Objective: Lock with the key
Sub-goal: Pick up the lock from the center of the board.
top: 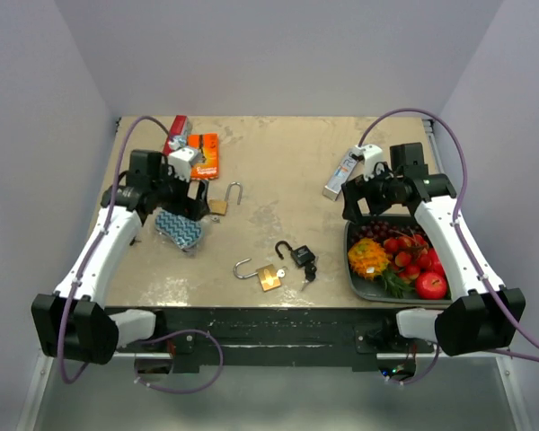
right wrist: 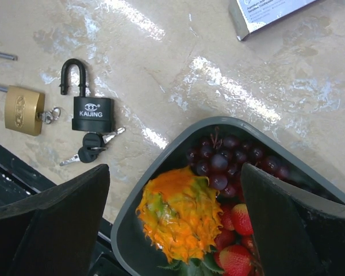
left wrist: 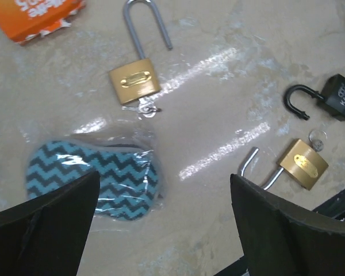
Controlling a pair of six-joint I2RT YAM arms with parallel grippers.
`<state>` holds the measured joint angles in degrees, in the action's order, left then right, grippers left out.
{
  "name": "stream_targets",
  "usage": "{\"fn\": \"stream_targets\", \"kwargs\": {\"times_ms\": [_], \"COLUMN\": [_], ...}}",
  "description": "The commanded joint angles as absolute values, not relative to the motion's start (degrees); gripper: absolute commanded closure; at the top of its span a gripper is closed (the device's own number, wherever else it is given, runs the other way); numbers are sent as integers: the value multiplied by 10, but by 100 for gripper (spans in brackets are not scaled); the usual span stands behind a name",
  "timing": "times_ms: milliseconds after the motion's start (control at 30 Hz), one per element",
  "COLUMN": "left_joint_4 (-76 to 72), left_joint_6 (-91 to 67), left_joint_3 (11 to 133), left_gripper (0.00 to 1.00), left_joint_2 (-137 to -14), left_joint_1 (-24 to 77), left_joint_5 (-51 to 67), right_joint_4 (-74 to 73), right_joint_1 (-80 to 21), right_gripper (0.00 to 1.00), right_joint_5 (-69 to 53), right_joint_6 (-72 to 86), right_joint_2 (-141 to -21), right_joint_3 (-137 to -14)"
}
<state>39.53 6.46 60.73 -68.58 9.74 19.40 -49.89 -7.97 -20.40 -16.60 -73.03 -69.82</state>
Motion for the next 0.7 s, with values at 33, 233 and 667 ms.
{"fn": "stream_targets", "kwargs": {"times_ms": [33, 233, 667], "left_joint_4": [431, 483, 382], "left_joint_6": [68, 88, 4], "left_joint_3": [678, 703, 613], "left_gripper": [1, 1, 6], "left_joint_2": [-729, -796, -854], "left_joint_1": [0, -160, -275], "left_joint_5": [165, 78, -43], "right_joint_4": [-475, -455, -477], "right_joint_1": [-83, -83, -83], "right_gripper": [1, 1, 1], "right_joint_5": [-188, -203, -229], "right_joint_6": [-169, -163, -171], "right_joint_2": [-725, -736, -805], "right_joint_3": [-710, -707, -771]}}
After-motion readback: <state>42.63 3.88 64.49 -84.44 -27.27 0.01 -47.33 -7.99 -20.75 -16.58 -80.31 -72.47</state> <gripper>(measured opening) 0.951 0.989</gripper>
